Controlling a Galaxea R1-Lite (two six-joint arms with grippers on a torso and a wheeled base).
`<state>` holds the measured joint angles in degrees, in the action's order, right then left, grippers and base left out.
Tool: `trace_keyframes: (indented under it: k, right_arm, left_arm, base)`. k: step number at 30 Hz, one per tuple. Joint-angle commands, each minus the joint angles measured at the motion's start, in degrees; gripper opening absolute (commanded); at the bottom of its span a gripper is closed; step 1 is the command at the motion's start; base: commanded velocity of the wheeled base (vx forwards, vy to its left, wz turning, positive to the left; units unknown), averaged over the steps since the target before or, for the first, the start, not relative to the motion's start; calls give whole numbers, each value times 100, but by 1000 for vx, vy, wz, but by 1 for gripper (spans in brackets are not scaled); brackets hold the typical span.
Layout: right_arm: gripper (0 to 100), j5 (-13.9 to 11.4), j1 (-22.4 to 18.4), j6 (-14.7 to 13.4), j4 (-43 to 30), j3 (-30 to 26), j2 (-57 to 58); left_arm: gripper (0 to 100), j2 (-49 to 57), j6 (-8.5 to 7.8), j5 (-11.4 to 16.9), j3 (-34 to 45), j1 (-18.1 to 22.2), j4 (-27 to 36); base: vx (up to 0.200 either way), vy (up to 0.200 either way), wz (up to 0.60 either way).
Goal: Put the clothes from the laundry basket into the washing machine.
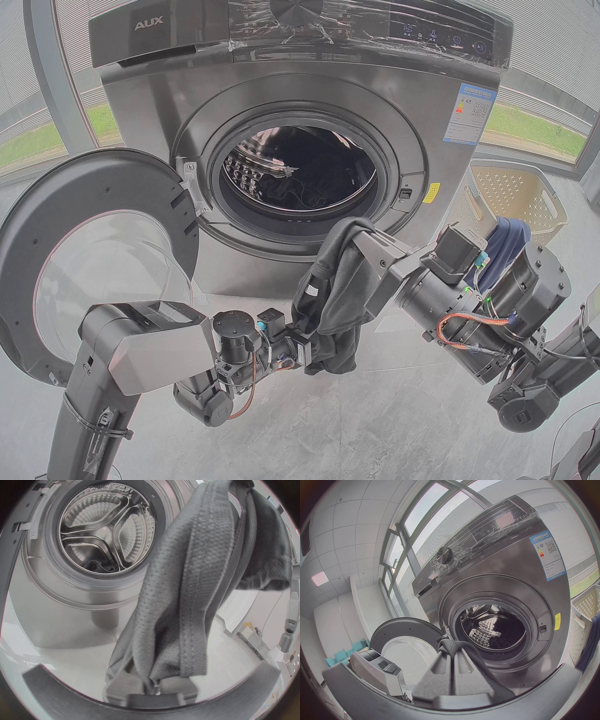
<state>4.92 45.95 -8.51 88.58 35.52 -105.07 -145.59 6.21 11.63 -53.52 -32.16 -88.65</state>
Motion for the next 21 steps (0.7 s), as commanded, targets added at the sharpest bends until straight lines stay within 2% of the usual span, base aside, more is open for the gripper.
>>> trace_keyframes:
  k: [1,5,12,15,21]
  right_arm:
    - [0,0,-33,-19,2,-28,31]
    - [0,0,-95,-28,2,-37,39]
    - [0,-9,-508,-28,2,-318,22]
    - [0,-18,-666,-28,2,-336,13]
    - [0,-44,-991,-19,2,-212,154]
  left_arm:
    - [0,13,12,-29,-98,157,-12]
    - [0,233,-5,-29,-18,280,-12]
    - [0,1798,-5,76,1265,632,-12]
    - [0,2378,-5,208,1810,773,-12]
    - [0,3274,-23,314,2715,729,-3]
  base:
    - [0,0,0]
    - [0,0,0]
    - [0,0,0]
    - [0,0,0]
    - [0,0,0]
